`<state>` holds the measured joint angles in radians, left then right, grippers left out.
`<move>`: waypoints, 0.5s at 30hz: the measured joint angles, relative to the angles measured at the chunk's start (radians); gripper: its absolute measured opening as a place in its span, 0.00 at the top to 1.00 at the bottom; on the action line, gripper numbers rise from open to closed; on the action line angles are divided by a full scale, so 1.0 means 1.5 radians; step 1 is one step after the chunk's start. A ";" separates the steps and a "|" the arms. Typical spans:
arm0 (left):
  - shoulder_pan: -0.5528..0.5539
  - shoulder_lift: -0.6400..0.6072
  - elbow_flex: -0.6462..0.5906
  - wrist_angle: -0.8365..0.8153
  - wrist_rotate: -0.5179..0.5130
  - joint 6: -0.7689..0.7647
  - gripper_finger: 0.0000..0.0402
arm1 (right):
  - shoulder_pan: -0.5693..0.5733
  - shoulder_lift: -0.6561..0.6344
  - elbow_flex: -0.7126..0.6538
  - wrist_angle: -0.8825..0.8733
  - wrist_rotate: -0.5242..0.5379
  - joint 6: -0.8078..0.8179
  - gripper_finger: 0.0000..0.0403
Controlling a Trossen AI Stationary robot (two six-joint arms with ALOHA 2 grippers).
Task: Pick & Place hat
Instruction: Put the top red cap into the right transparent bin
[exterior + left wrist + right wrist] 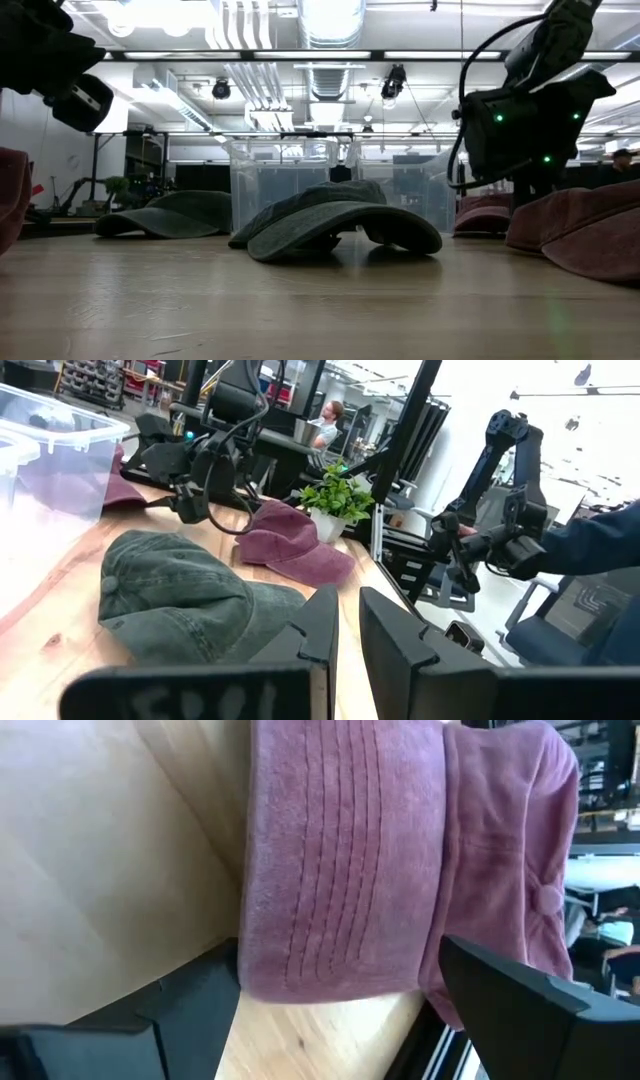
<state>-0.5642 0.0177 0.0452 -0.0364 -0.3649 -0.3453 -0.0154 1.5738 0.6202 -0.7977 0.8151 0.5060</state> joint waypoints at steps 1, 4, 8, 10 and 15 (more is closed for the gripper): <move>0.000 0.000 0.000 0.000 0.000 -0.001 0.90 | -0.001 0.000 -0.001 0.001 0.001 0.000 0.18; 0.000 0.000 0.000 0.000 0.000 -0.005 0.90 | -0.003 0.000 -0.001 0.002 0.026 0.011 0.18; 0.000 0.000 0.000 0.000 0.000 -0.016 0.90 | -0.009 0.000 -0.001 0.002 0.040 0.034 0.18; 0.000 0.000 0.000 0.000 0.000 -0.023 0.90 | -0.014 0.000 -0.001 0.002 0.040 0.048 0.18; 0.000 0.000 0.000 0.000 0.000 -0.037 0.90 | -0.026 0.000 -0.006 0.002 0.038 0.052 0.21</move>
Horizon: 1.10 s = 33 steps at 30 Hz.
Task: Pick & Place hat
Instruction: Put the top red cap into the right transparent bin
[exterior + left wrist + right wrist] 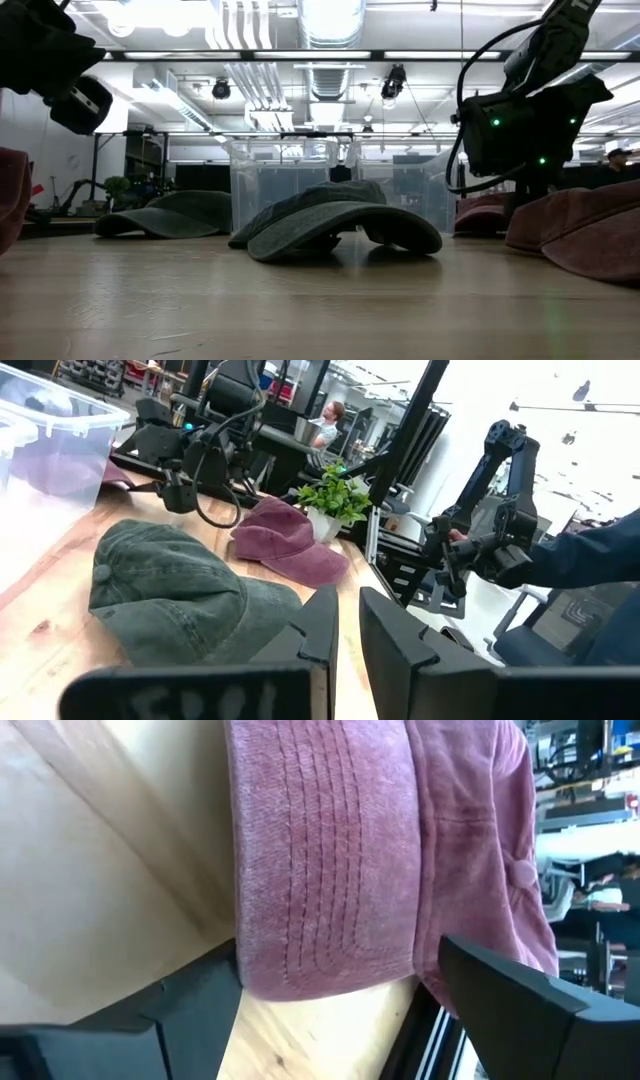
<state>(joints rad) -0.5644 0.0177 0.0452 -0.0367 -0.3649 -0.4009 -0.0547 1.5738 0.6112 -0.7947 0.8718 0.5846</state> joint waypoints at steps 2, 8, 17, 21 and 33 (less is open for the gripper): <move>0.000 0.000 0.000 0.000 0.000 -0.001 0.90 | -0.004 0.000 -0.004 0.000 -0.004 0.001 0.24; 0.000 0.000 0.000 0.002 0.000 -0.001 0.90 | -0.004 0.000 -0.021 -0.002 -0.027 0.048 0.44; 0.000 0.000 0.000 0.002 0.000 -0.001 0.90 | -0.003 -0.001 -0.021 -0.014 -0.058 0.083 0.82; 0.000 0.000 0.000 0.003 0.000 -0.002 0.90 | -0.004 -0.005 -0.007 -0.061 -0.056 0.087 0.95; 0.000 0.000 0.000 0.004 0.000 -0.002 0.90 | 0.009 -0.066 0.039 -0.296 -0.066 0.255 0.97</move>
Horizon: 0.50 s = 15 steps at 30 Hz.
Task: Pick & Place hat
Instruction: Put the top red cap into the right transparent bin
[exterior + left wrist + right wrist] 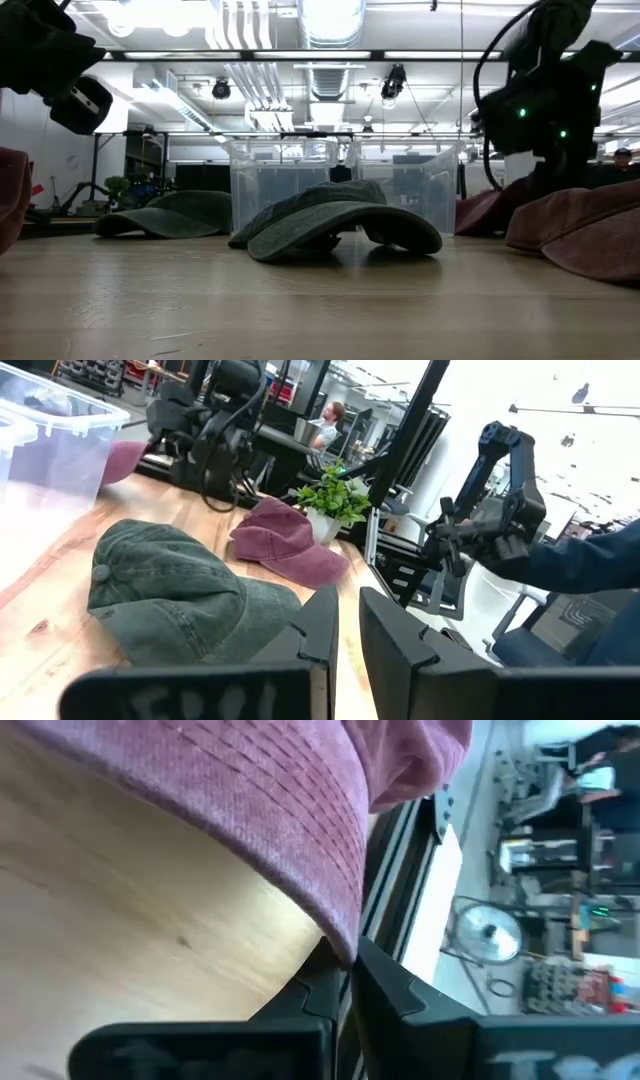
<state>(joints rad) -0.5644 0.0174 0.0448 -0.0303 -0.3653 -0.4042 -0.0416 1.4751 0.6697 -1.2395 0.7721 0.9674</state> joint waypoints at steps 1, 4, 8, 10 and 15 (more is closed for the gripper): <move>0.000 0.000 0.000 0.000 0.000 0.000 0.90 | 0.000 -0.012 0.004 -0.010 -0.002 0.003 0.97; 0.000 0.000 0.000 0.000 0.000 0.000 0.90 | 0.000 -0.048 0.020 -0.056 -0.006 0.023 0.97; 0.000 0.000 0.000 0.000 0.000 0.000 0.90 | 0.000 -0.092 0.045 -0.162 -0.011 0.072 0.97; 0.000 0.000 0.000 0.000 0.000 0.000 0.90 | 0.000 -0.112 0.059 -0.214 -0.018 0.092 0.97; 0.000 0.000 0.000 0.000 0.000 0.002 0.90 | 0.000 -0.173 0.085 -0.223 -0.049 0.081 0.97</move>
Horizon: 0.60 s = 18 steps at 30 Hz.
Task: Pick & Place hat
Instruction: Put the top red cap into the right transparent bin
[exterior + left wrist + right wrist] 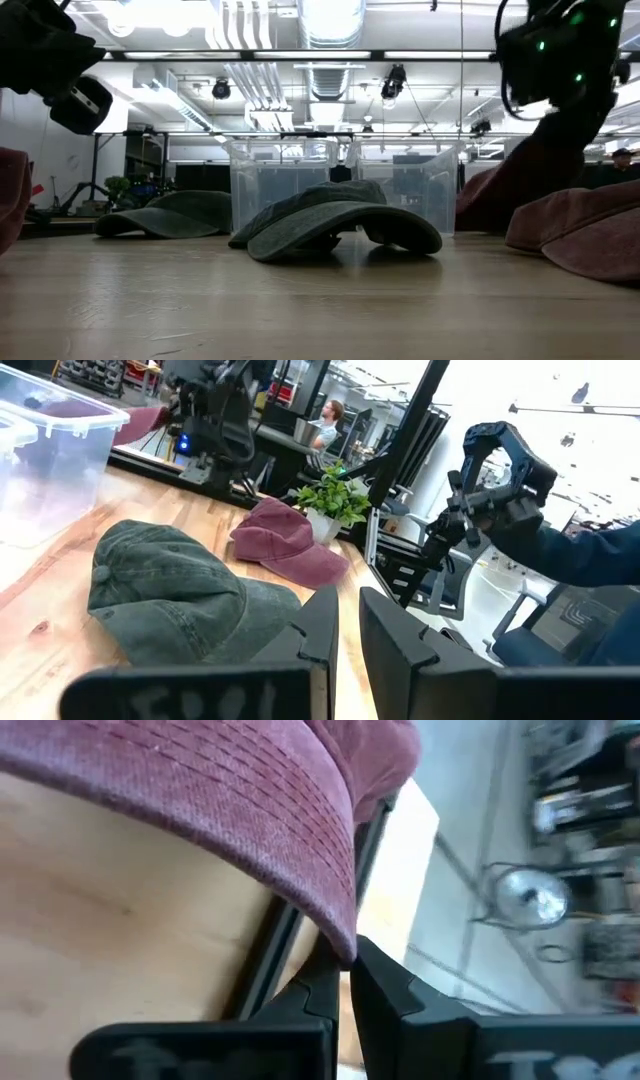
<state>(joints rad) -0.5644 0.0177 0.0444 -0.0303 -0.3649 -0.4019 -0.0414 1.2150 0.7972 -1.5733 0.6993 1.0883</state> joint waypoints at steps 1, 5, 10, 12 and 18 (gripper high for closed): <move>0.000 0.000 0.000 0.000 0.000 0.000 0.90 | 0.000 -0.008 0.007 0.000 -0.001 0.008 0.97; 0.000 0.001 0.000 0.000 0.000 0.000 0.90 | -0.004 -0.035 0.032 0.001 -0.001 0.008 0.97; 0.000 0.003 0.000 0.001 0.000 -0.001 0.90 | -0.026 -0.045 0.064 0.002 0.016 0.008 0.97; 0.000 0.004 0.000 0.002 0.000 -0.008 0.90 | -0.040 -0.046 0.079 0.002 0.035 0.007 0.97; 0.000 0.004 0.000 0.003 0.000 -0.041 0.90 | -0.113 -0.046 0.128 0.001 0.134 -0.003 0.97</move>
<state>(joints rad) -0.5643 0.0238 0.0441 -0.0264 -0.3645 -0.4641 -0.2107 1.1454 0.9891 -1.5711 0.8999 1.0832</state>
